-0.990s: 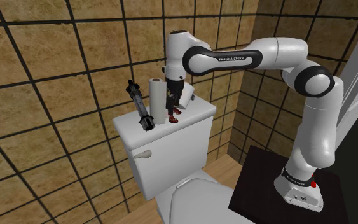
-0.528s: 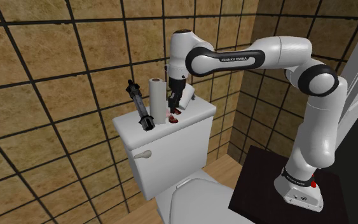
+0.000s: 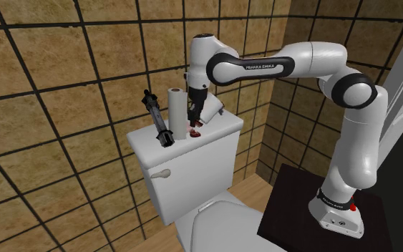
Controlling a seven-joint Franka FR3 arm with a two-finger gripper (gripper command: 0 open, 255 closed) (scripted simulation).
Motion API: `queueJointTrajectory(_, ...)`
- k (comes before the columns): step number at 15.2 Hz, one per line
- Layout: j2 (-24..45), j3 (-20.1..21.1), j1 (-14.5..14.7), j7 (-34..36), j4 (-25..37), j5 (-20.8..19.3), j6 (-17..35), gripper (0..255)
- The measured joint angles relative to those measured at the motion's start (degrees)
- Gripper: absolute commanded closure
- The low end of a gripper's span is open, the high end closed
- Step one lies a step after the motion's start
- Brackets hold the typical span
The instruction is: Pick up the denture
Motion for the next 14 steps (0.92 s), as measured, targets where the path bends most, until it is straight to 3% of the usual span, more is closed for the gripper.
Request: queueJointTrajectory(14,4.9,0.34,1.28,0.21,15.17,-0.75,-13.92,255)
